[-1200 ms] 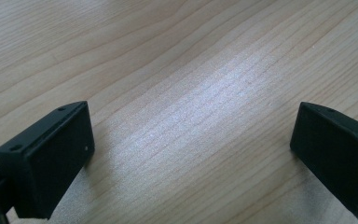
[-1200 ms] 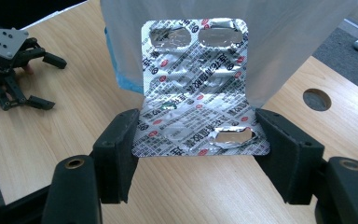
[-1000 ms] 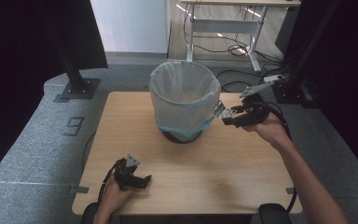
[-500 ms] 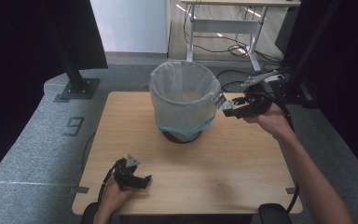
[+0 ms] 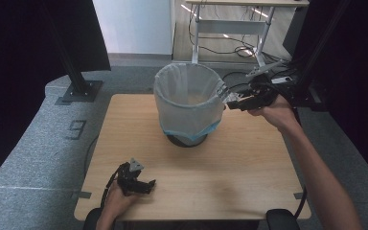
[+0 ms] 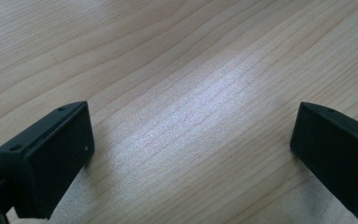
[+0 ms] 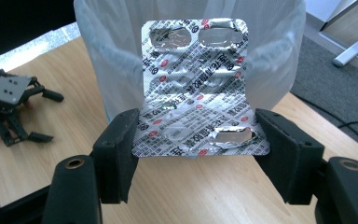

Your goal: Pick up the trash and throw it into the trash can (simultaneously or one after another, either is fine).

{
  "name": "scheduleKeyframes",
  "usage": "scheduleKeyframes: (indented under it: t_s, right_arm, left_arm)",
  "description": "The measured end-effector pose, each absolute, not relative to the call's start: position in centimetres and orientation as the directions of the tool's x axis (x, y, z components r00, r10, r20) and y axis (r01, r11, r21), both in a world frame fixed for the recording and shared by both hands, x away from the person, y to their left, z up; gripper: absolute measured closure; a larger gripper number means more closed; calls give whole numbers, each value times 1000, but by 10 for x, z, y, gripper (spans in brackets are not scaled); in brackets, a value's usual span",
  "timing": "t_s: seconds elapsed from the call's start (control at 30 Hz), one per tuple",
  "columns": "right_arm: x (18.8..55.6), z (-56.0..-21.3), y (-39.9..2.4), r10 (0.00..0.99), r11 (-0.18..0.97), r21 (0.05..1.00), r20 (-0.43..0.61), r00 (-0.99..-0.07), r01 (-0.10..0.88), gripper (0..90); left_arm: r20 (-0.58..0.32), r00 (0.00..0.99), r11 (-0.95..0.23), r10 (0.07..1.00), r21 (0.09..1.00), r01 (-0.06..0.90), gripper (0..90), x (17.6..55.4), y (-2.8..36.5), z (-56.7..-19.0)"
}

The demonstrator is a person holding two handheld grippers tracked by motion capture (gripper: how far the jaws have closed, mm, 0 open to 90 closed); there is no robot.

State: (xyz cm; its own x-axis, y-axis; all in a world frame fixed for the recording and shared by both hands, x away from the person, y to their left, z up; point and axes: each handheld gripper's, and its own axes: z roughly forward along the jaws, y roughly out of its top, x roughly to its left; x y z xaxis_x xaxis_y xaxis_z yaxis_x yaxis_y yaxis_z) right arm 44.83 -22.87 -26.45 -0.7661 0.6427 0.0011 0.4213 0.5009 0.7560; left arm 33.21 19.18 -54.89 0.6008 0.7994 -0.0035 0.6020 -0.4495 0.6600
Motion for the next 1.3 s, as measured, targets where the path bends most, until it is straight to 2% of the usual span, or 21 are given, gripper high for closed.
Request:
scheduleKeyframes:
  t_s: [0.6,1.3]
  right_arm:
    - [471,-247,-195,636,524,757,-41,-771,392,335]
    - [499,-249,-142,621,542,753,-60,-781,373,334]
  left_arm:
    - [-4,601,-449,799,660,602,0,332,192,-549]
    - [-4,601,-449,799,661,602,0,332,192,-549]
